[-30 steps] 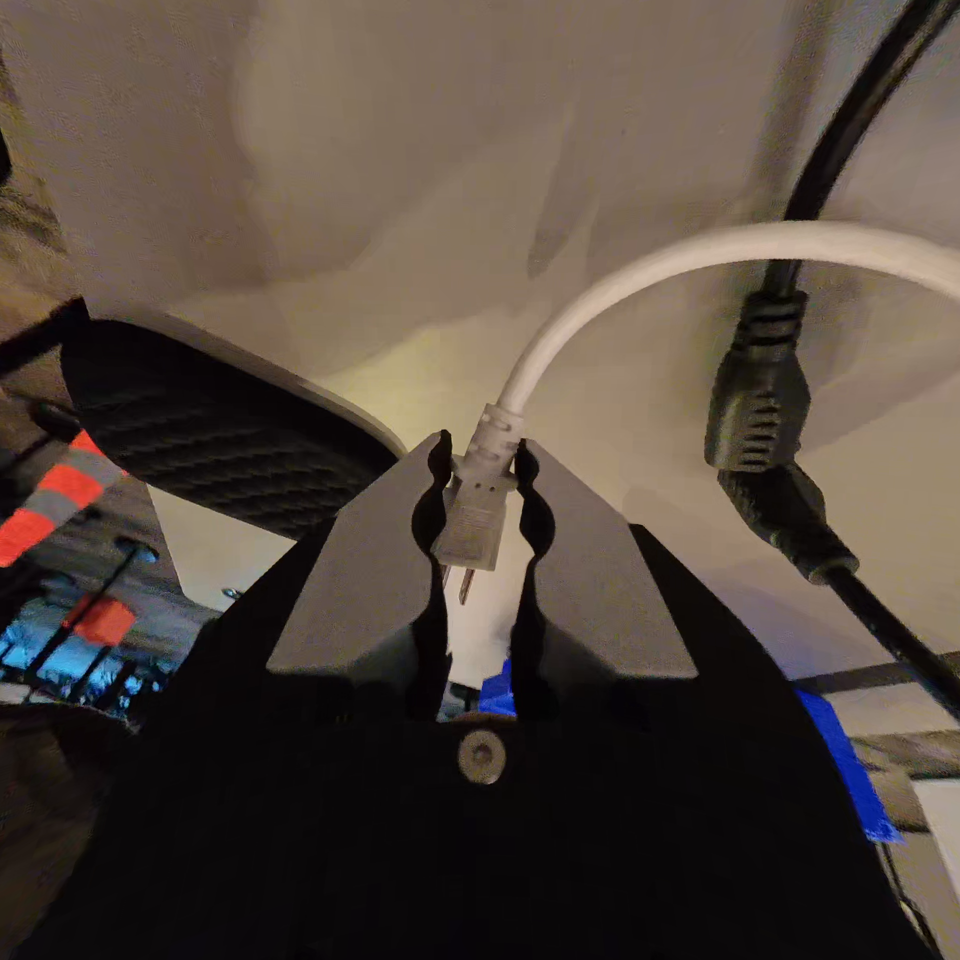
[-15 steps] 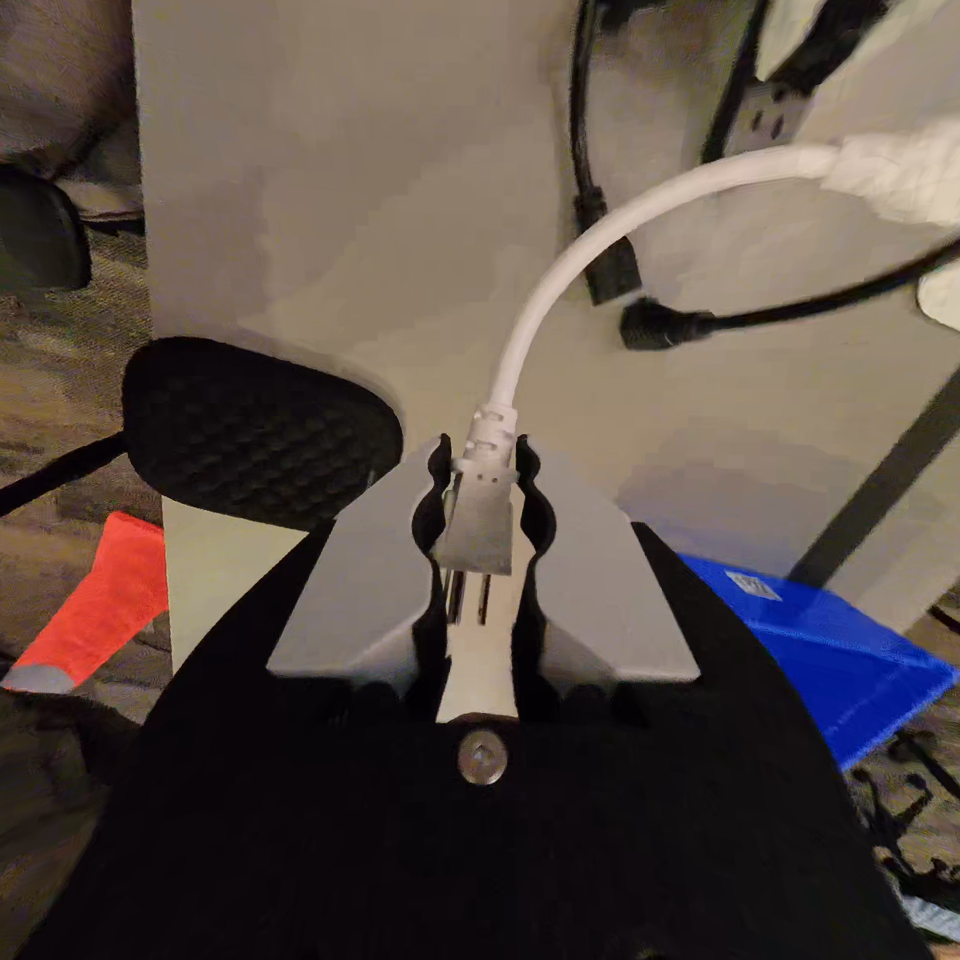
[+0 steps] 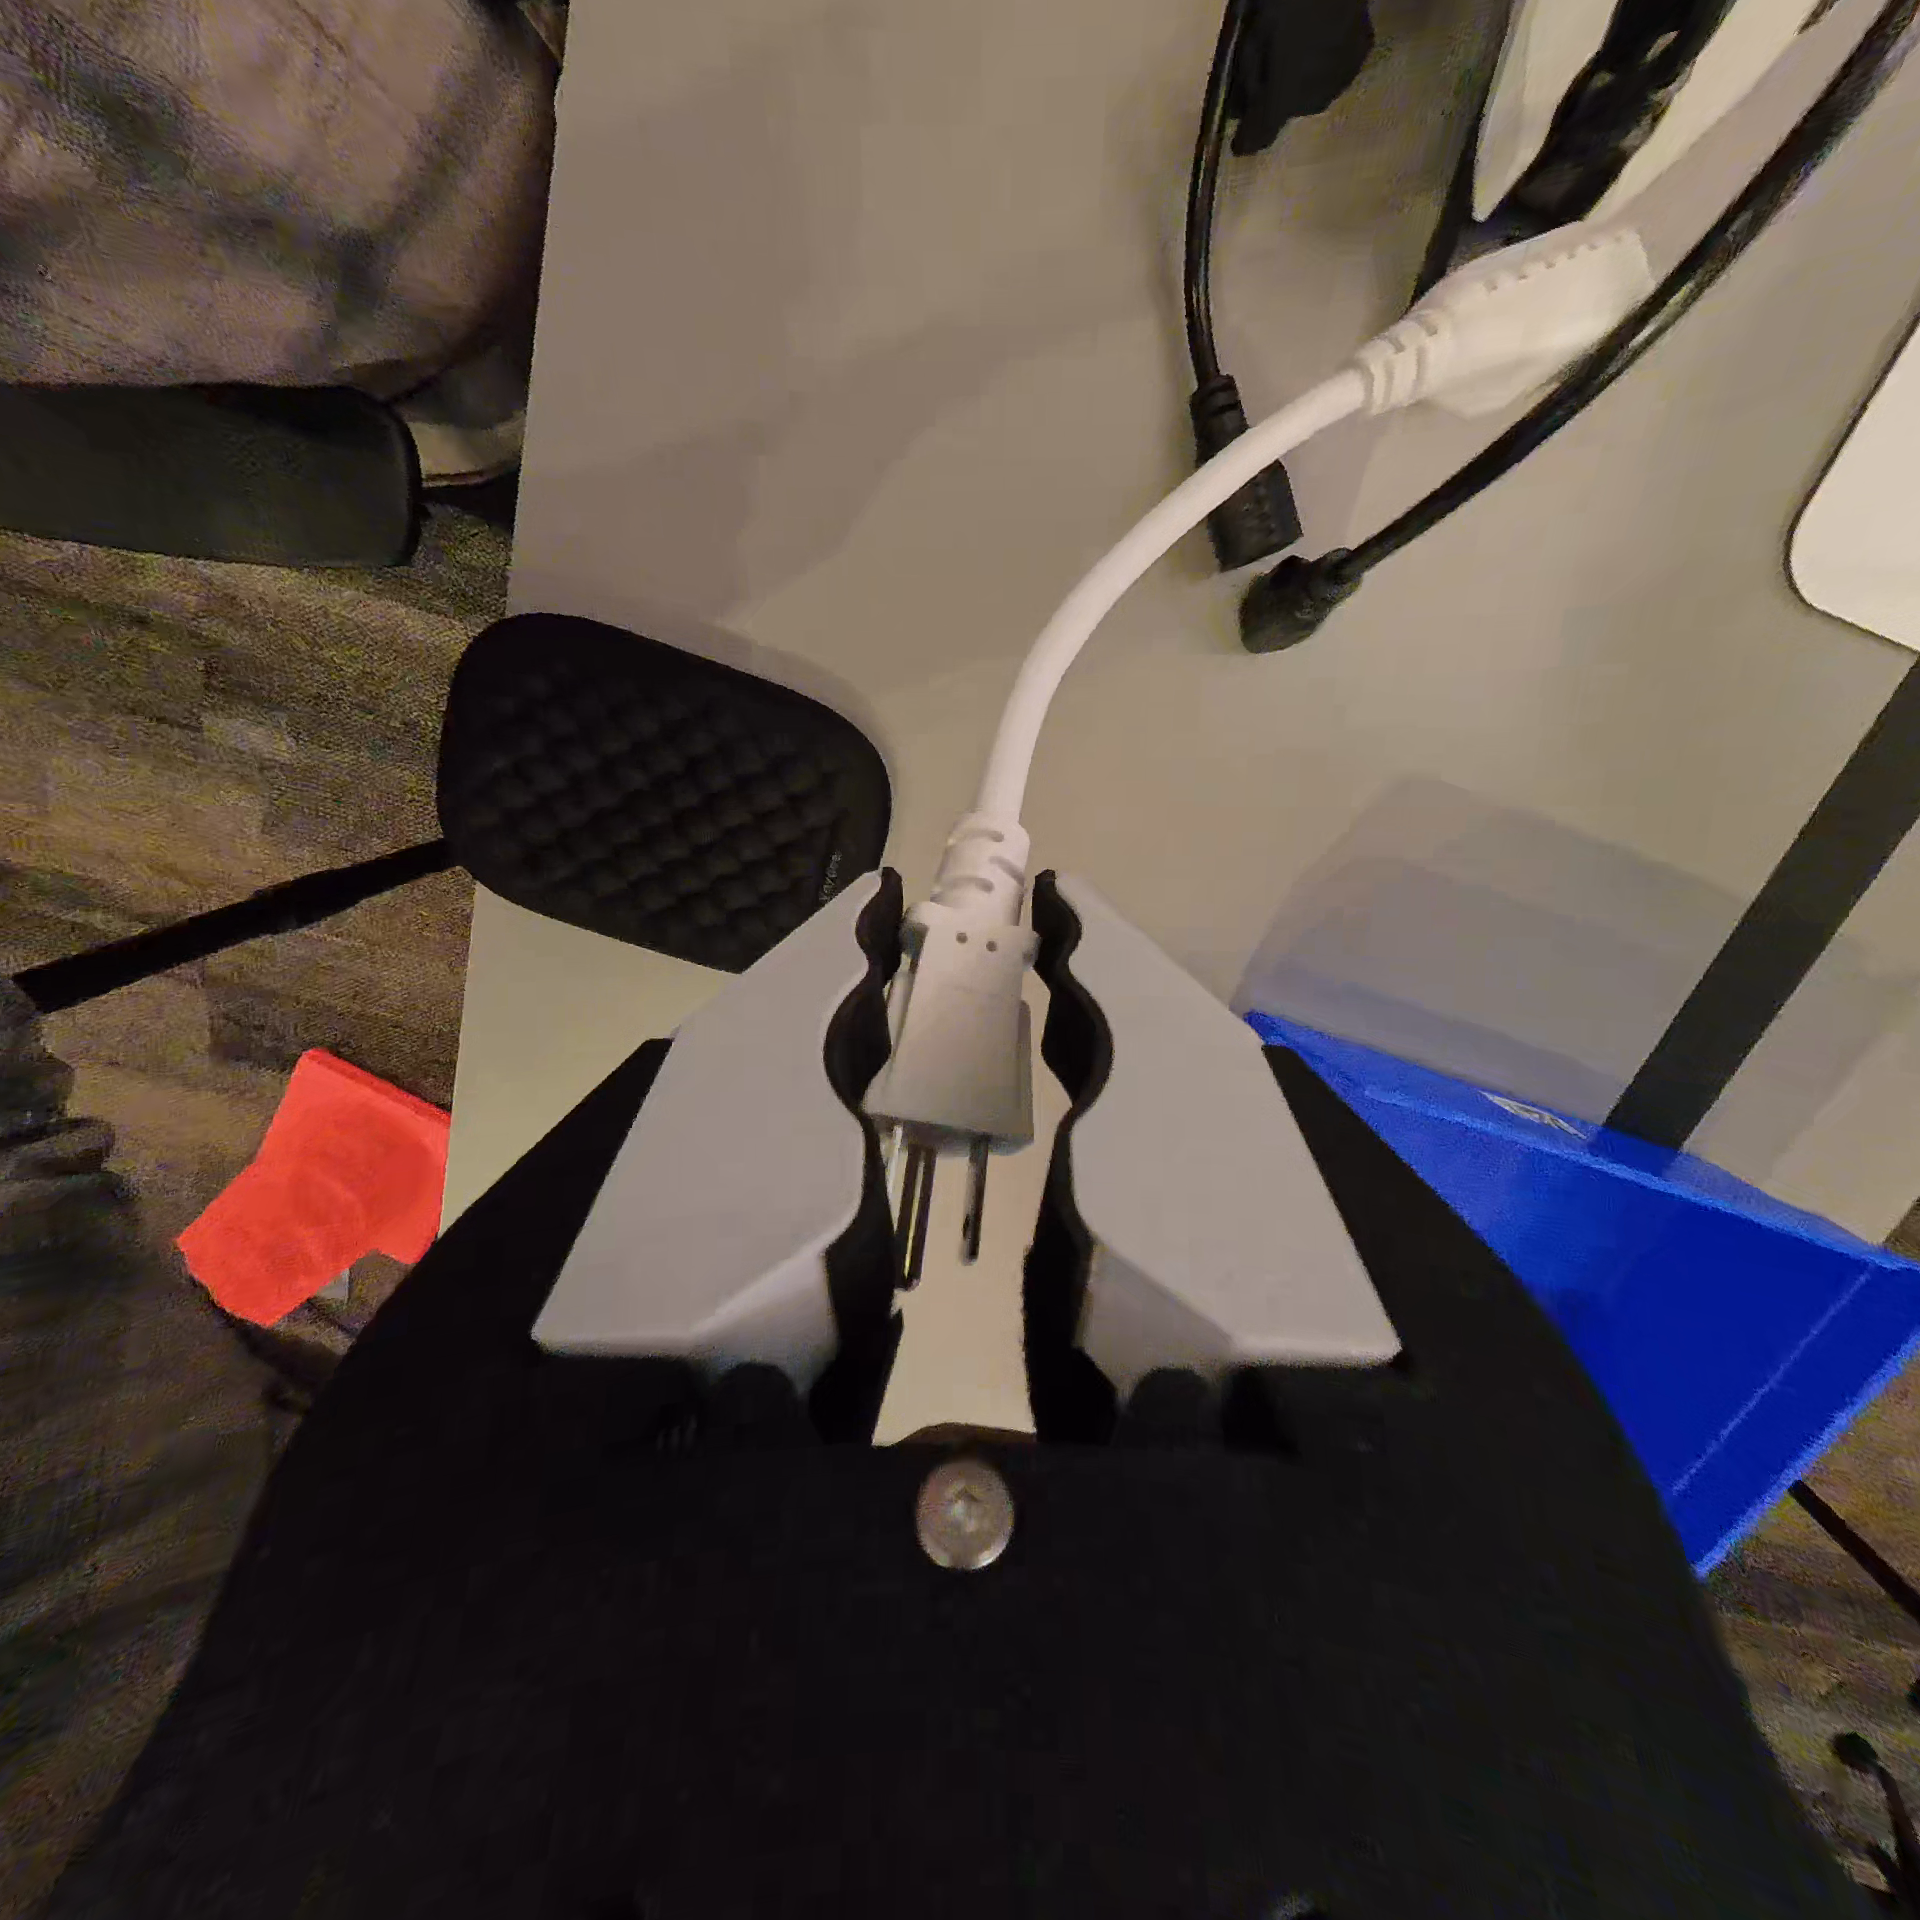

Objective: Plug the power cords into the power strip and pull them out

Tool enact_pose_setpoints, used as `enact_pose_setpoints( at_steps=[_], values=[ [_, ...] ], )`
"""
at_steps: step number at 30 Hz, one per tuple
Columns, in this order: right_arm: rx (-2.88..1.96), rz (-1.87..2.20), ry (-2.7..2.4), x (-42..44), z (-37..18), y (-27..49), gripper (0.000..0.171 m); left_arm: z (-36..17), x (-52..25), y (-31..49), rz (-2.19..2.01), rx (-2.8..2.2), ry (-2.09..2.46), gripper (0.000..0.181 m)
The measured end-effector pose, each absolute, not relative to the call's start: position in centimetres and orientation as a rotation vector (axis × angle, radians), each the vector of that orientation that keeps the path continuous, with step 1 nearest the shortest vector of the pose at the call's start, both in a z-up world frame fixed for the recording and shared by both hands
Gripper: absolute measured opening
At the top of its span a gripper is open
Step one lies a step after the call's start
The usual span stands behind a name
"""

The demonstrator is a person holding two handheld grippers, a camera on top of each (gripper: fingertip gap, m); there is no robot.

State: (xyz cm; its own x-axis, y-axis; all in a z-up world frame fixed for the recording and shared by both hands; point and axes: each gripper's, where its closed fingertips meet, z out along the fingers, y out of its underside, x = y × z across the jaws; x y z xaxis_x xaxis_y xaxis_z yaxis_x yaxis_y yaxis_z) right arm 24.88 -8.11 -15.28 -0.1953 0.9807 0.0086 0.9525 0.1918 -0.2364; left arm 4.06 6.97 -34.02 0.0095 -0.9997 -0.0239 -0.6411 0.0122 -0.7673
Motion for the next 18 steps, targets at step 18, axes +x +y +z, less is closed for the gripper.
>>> enact_pose_setpoints(
  at_steps=[18],
  values=[
    [-1.745, 0.619, -2.539, 20.6, -19.3, -13.1, 0.022, -33.9, 4.2, 7.2, -0.801, -1.731, 1.647, 0.03]
  ],
)
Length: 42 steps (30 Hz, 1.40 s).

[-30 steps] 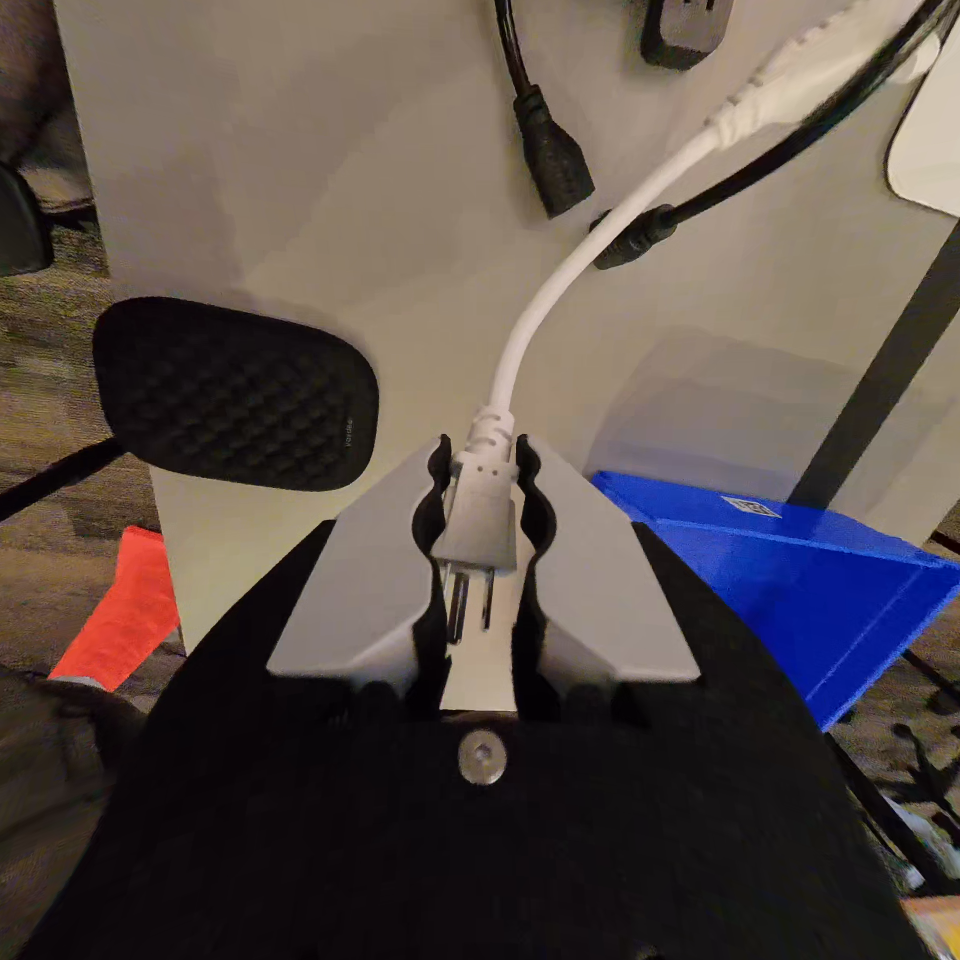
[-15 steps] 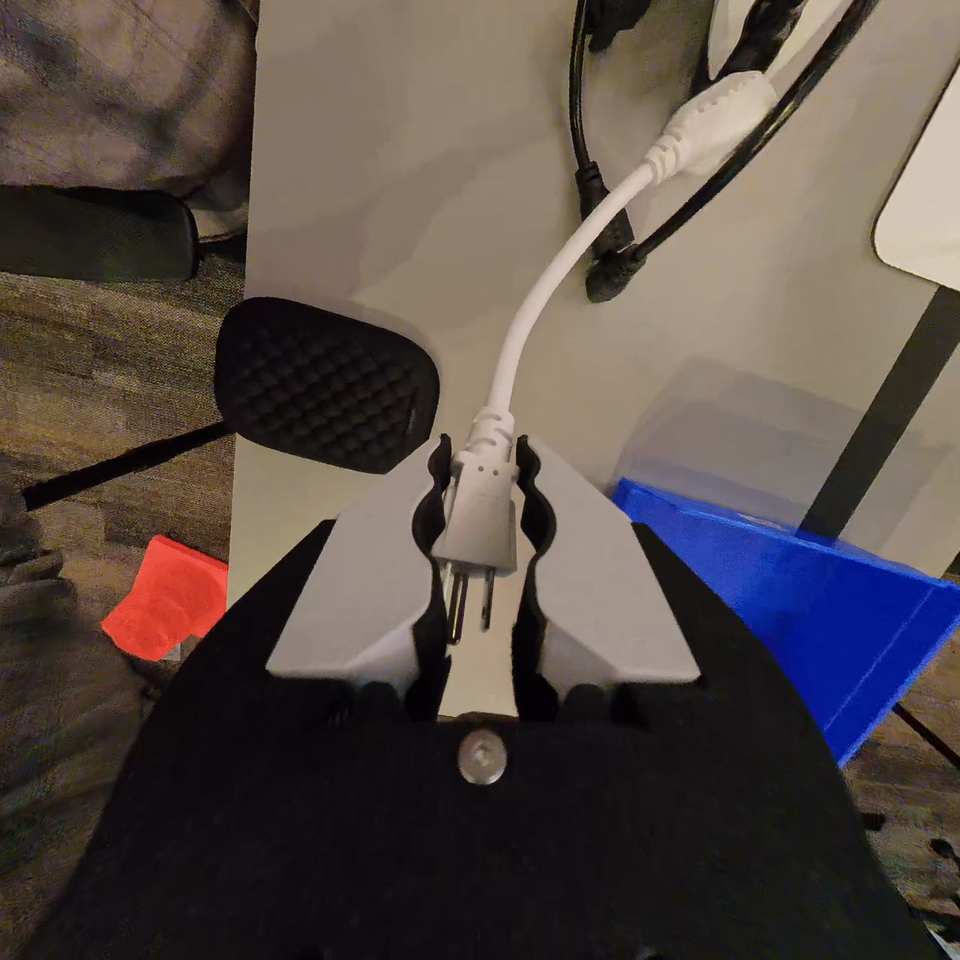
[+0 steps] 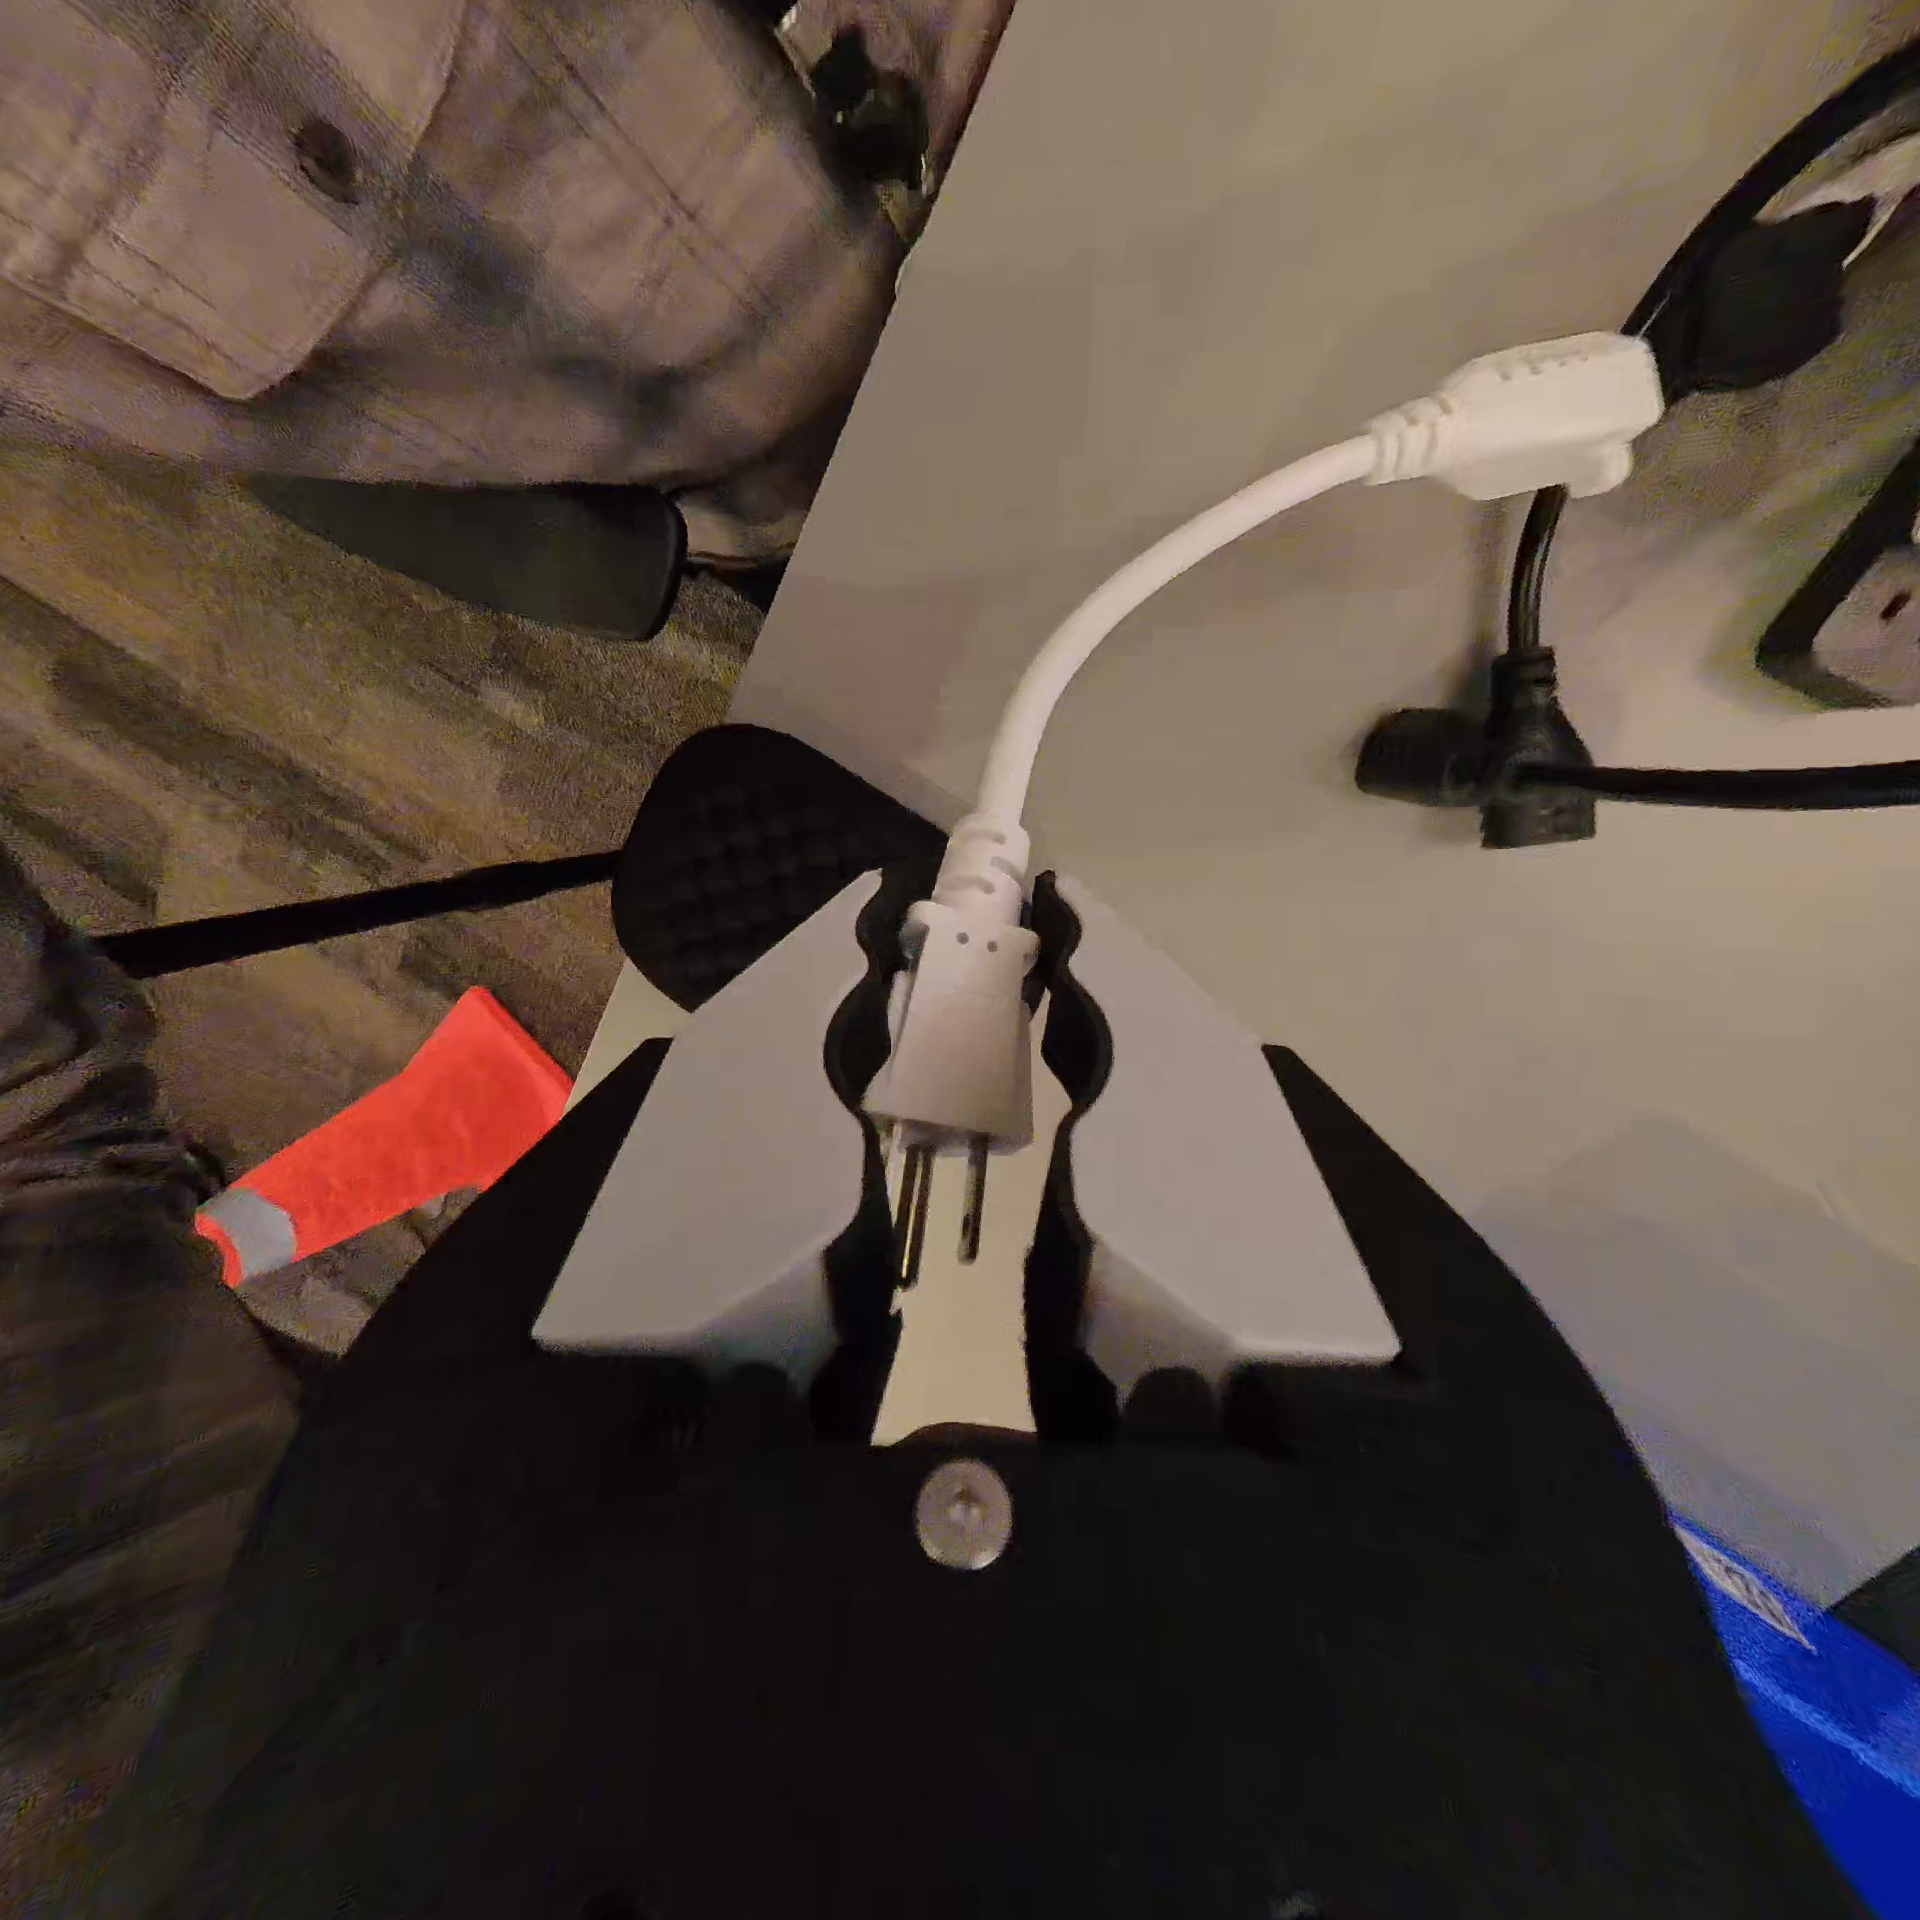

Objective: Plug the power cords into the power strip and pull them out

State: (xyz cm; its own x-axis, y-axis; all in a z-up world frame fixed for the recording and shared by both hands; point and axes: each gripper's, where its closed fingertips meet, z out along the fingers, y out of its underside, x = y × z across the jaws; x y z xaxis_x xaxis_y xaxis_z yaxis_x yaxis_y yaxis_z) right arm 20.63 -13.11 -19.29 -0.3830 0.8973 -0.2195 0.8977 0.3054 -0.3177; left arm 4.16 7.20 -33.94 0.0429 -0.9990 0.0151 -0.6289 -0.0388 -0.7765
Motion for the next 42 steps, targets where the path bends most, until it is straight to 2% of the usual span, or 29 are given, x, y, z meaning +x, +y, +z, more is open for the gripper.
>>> enact_pose_setpoints(
  at_steps=[6, 11, 16, 20, 22, 23, 24, 26, 27, 29, 32, 34, 36, 38, 39, 42],
  values=[
    [2.145, -0.718, 2.683, 22.3, -14.3, -7.7, 0.022, -33.9, 3.8, 7.5, -0.804, -1.735, 1.63, 0.039],
    [2.868, -0.43, 2.402, 30.8, -12.1, 1.1, 0.023, -32.8, 4.0, 7.3, -0.889, -1.698, 1.605, 0.053],
    [3.191, -0.264, 1.798, 39.5, -18.7, 7.2, 0.023, -32.0, 3.7, 7.4, -0.917, -1.676, 1.586, 0.059],
    [3.172, -0.2, 1.554, 42.4, -26.0, 9.8, 0.023, -32.2, 3.6, 7.4, -0.915, -1.677, 1.593, 0.058],
    [3.273, -0.208, 1.424, 42.3, -27.9, 12.1, 0.025, -32.2, 3.7, 7.2, -0.919, -1.674, 1.598, 0.058],
    [3.33, -0.193, 1.336, 42.4, -28.5, 13.2, 0.037, -32.2, 3.7, 7.2, -0.918, -1.672, 1.598, 0.058],
    [3.367, -0.119, 1.235, 42.9, -29.0, 14.0, 0.065, -32.3, 3.7, 7.1, -0.915, -1.676, 1.6, 0.058],
    [3.355, -0.046, 1.143, 43.2, -29.3, 14.1, 0.101, -32.3, 3.7, 6.9, -0.926, -1.676, 1.602, 0.059],
    [3.318, 0.018, 1.15, 43.2, -29.1, 13.5, 0.109, -32.4, 3.6, 6.8, -0.923, -1.676, 1.602, 0.059],
    [3.331, 0.206, 1.222, 43.3, -26.6, 12.4, 0.108, -32.2, 3.5, 6.8, -0.925, -1.671, 1.593, 0.059],
    [3.588, 0.073, 1.261, 41.1, -20.3, 9.0, 0.08, -31.6, 3.4, 6.9, -0.954, -1.658, 1.55, 0.058],
    [3.836, 0.03, 1.162, 41.6, -16.3, 5.9, 0.075, -31.3, 3.5, 6.9, -0.987, -1.649, 1.522, 0.058],
    [4.064, 0.057, 0.909, 44.0, -14.3, 2.5, 0.09, -31.0, 3.6, 7.0, -0.998, -1.645, 1.502, 0.058],
    [4.169, 0.173, 0.605, 47.2, -15.2, -1.2, 0.107, -30.7, 3.8, 6.9, -1.014, -1.632, 1.486, 0.058],
    [4.192, 0.213, 0.458, 48.8, -16.3, -2.9, 0.115, -30.4, 3.9, 7.0, -1.018, -1.626, 1.476, 0.058],
    [4.111, 0.185, 0.061, 52.2, -22.4, -7.7, 0.154, -29.9, 4.1, 7.2, -1.035, -1.616, 1.435, 0.058]
  ],
)
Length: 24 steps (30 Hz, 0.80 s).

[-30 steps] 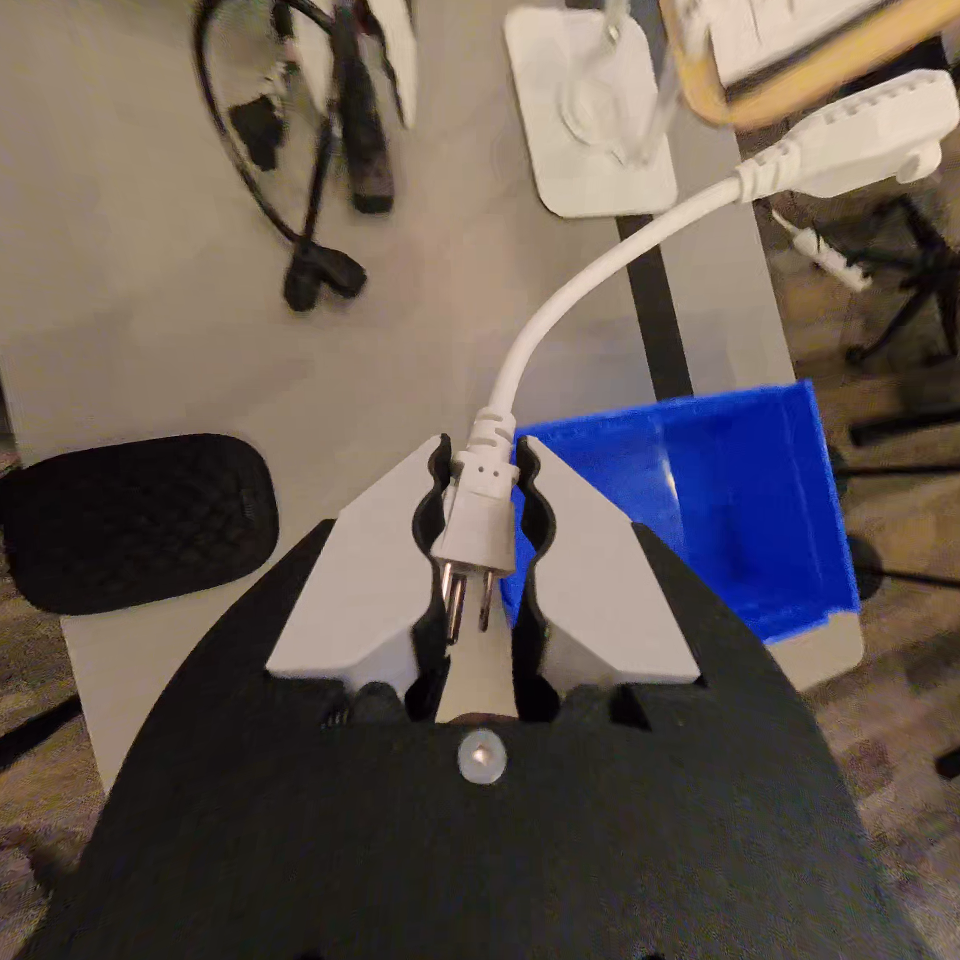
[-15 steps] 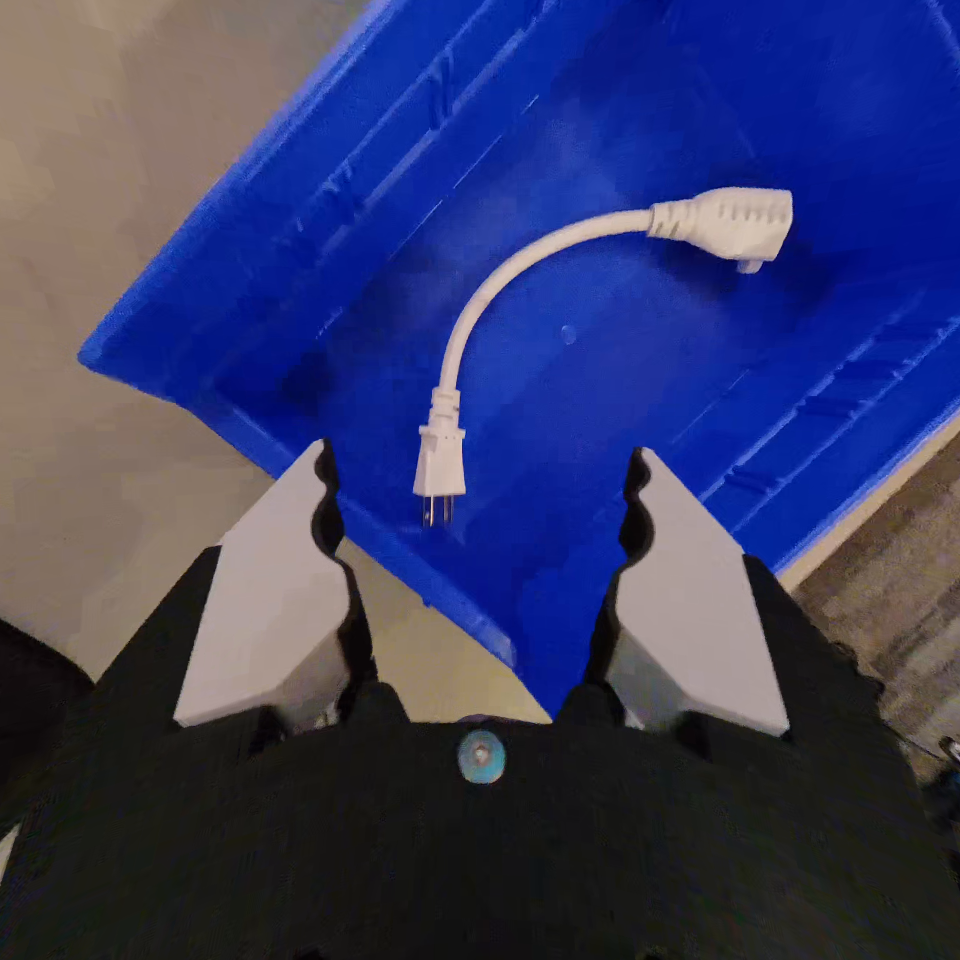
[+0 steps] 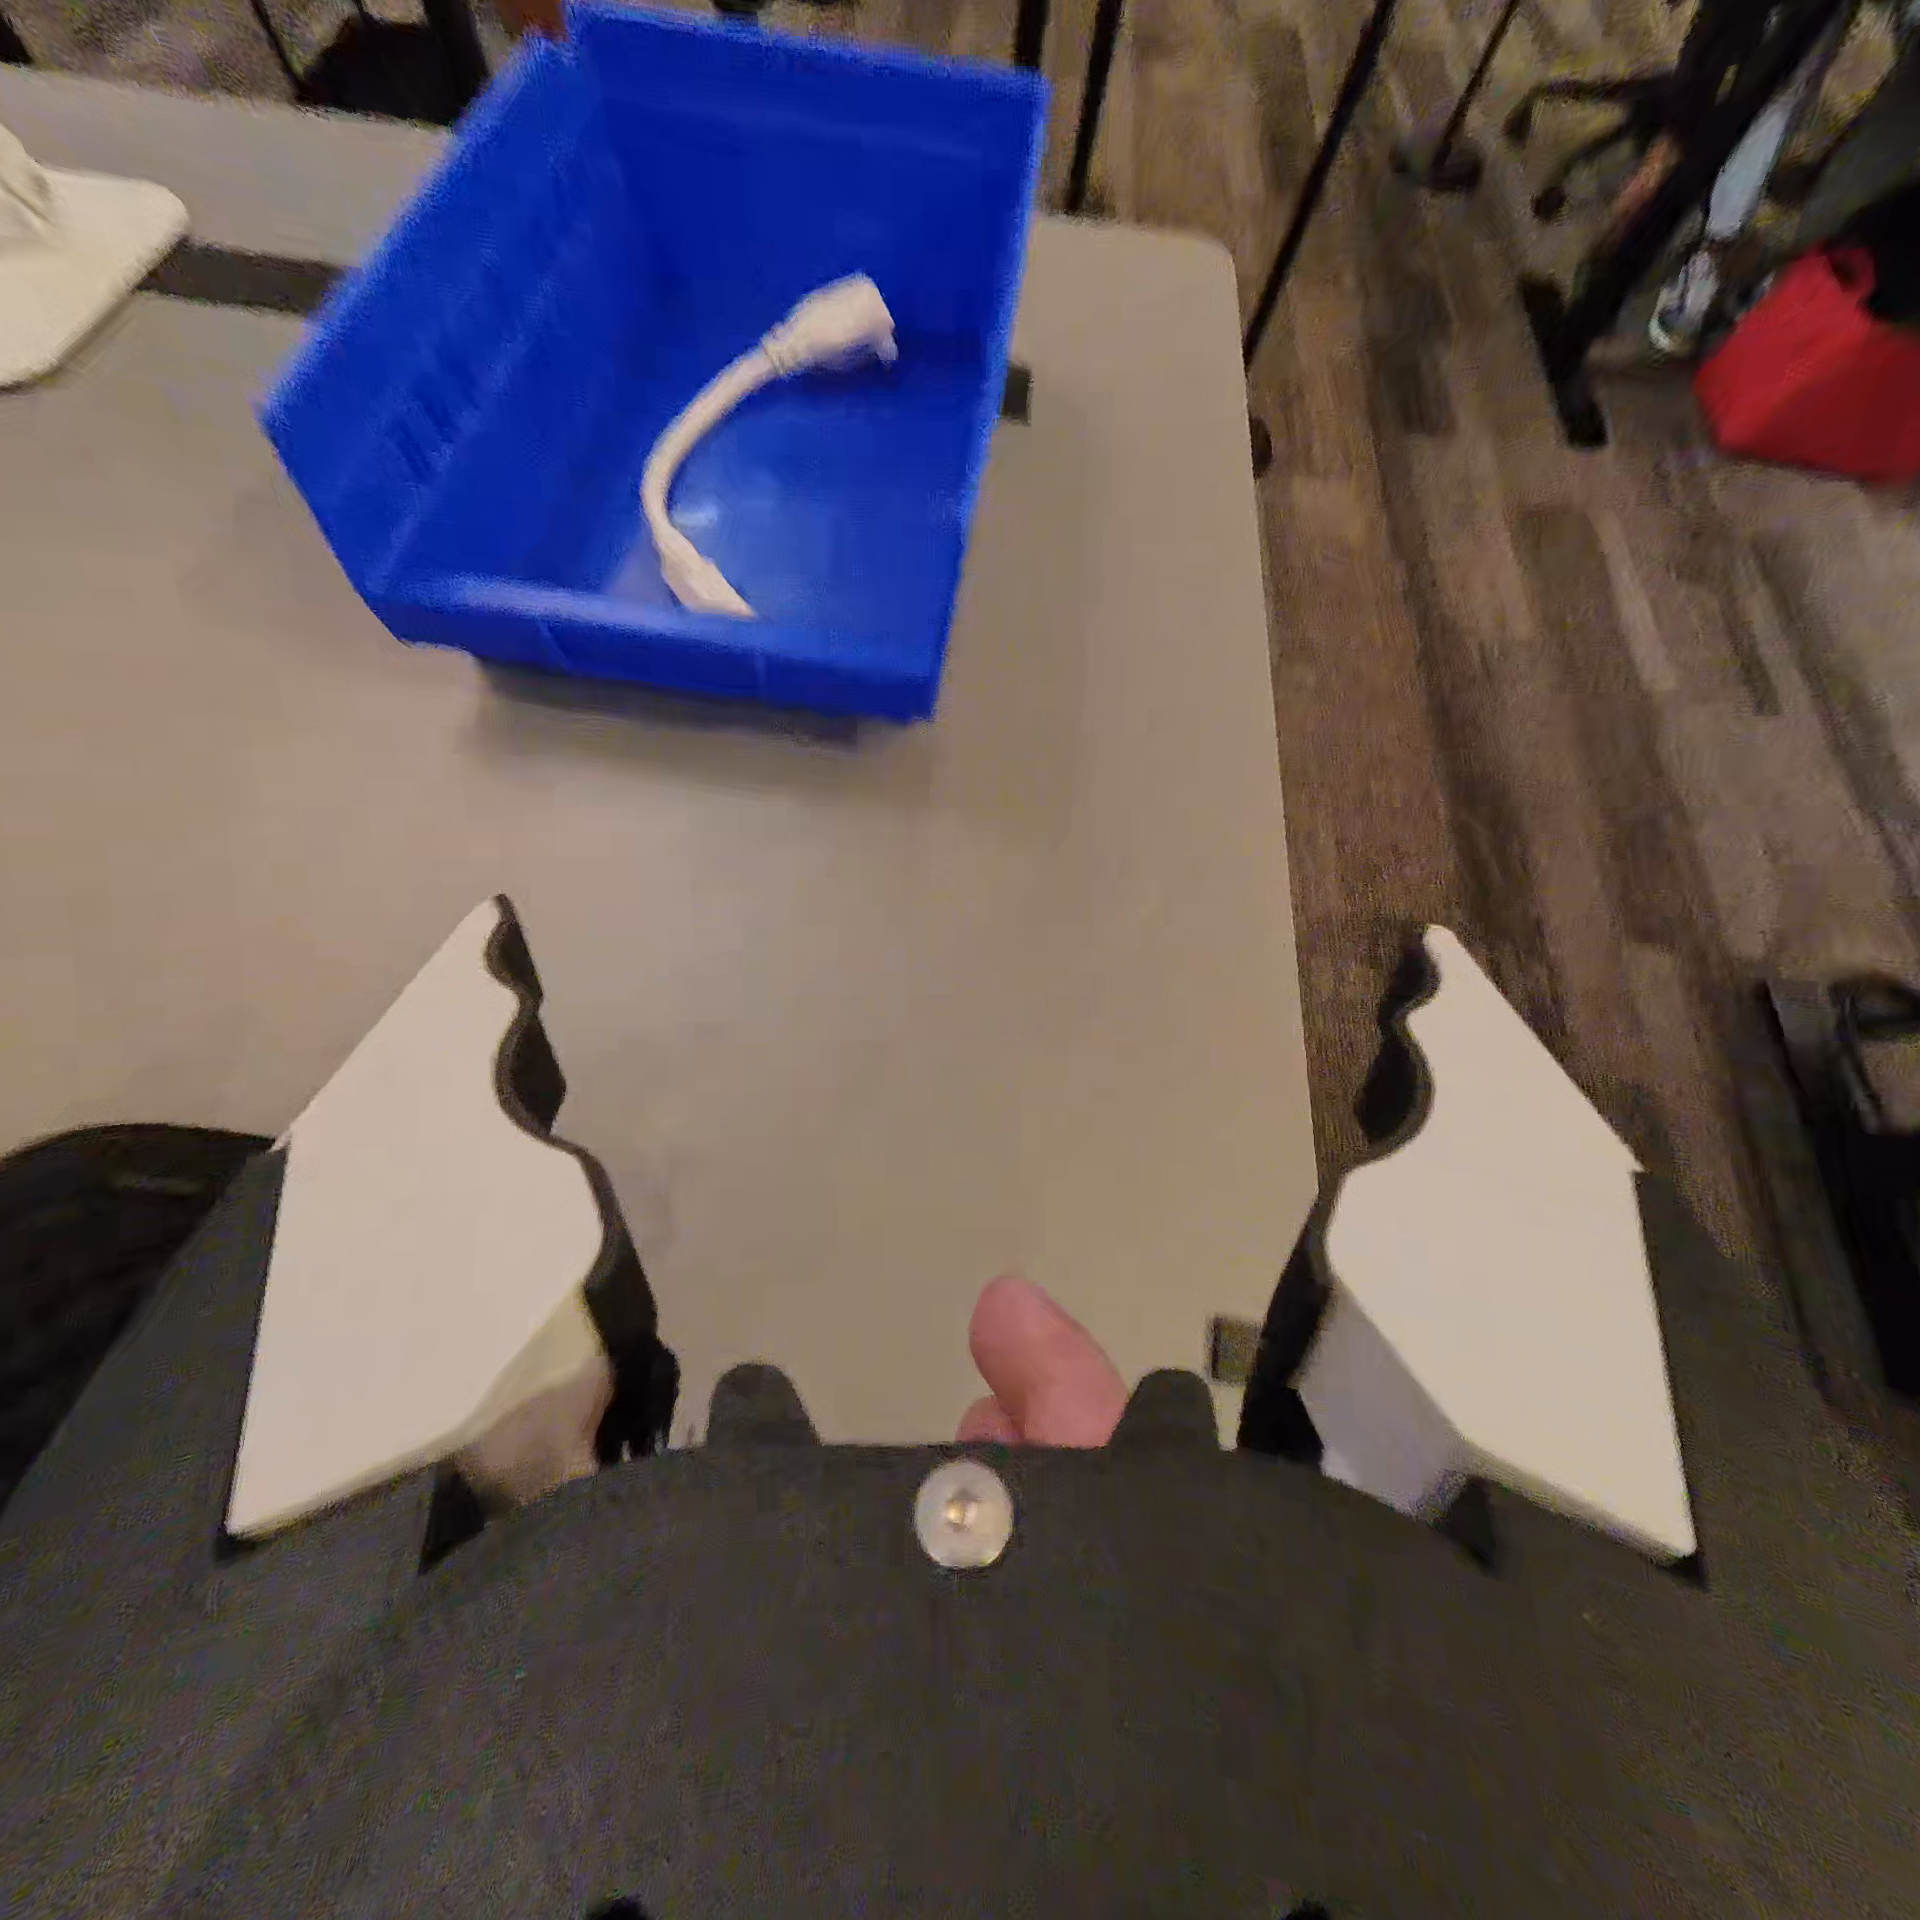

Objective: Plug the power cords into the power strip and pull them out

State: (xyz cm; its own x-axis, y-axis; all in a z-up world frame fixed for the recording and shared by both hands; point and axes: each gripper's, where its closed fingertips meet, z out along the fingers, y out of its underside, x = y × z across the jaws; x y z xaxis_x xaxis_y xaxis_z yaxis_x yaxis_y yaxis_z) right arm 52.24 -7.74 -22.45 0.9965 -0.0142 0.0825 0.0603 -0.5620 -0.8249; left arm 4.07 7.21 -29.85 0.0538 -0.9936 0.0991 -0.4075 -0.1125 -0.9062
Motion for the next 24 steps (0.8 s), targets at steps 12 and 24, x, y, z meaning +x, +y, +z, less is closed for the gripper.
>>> enact_pose_setpoints(
  at_steps=[12, 24],
  values=[
    [-2.294, 0.058, 0.068, 52.8, -34.0, -15.0, 0.16, -28.9, 3.8, 7.8, -1.069, -1.602, 1.348, 0.053],
    [-2.399, 0.062, -0.217, 49.5, -36.8, -16.6, 0.16, -29.0, 3.8, 7.7, -1.075, -1.597, 1.351, 0.052]
  ],
)
